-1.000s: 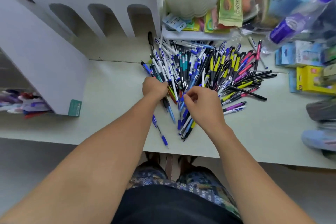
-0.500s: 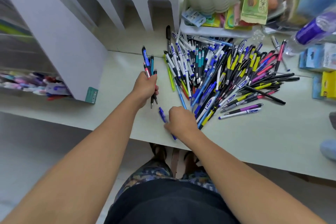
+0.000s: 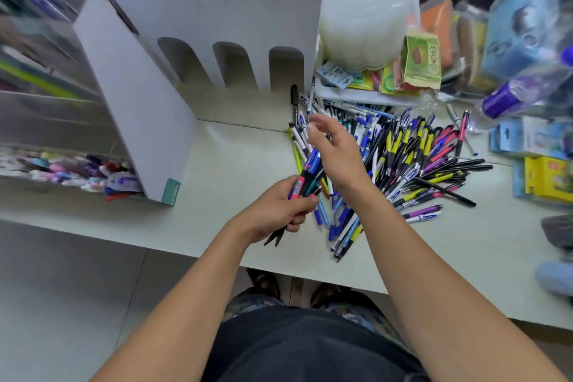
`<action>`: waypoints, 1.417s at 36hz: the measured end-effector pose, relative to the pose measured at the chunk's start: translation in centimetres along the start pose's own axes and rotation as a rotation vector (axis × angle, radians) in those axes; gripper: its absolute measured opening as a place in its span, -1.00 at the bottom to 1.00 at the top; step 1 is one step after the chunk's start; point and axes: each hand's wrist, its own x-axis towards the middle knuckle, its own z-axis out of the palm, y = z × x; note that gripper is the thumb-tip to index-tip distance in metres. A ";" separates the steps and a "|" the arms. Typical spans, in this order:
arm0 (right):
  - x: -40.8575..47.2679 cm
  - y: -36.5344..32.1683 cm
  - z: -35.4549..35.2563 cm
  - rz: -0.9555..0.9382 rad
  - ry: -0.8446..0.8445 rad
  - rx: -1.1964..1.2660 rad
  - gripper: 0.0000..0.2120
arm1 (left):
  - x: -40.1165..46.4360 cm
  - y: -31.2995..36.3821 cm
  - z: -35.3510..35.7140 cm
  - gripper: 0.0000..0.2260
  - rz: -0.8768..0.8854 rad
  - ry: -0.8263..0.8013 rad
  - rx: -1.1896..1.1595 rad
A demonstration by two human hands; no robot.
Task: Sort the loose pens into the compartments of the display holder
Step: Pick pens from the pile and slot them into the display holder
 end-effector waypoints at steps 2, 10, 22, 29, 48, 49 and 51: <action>0.3 -0.8 -0.2 -0.016 -0.009 -0.038 -0.81 | 0.0 1.1 0.5 -0.91 -0.008 -0.011 0.040; -1.1 -0.9 -1.1 -0.067 0.068 -0.131 -0.72 | 0.7 4.5 1.6 -0.96 -0.074 0.024 0.094; -6.6 -1.1 -0.7 -0.171 0.323 0.363 -0.40 | 2.4 6.9 3.0 -0.80 0.073 0.446 -0.875; -7.3 -0.9 1.8 -0.170 0.319 0.488 -0.34 | 0.1 6.2 7.6 -0.78 0.122 0.502 -0.887; -8.7 -6.7 12.8 0.034 -0.463 0.133 -0.87 | -17.4 -1.8 -4.5 -0.79 0.200 0.489 -0.578; -9.1 -6.7 13.8 0.043 -0.493 0.110 -0.88 | -18.2 -2.3 -5.2 -0.76 0.213 0.475 -0.588; -10.1 -6.6 16.1 0.027 -0.518 0.069 -0.88 | -20.0 -3.2 -7.0 -0.77 0.222 0.439 -0.584</action>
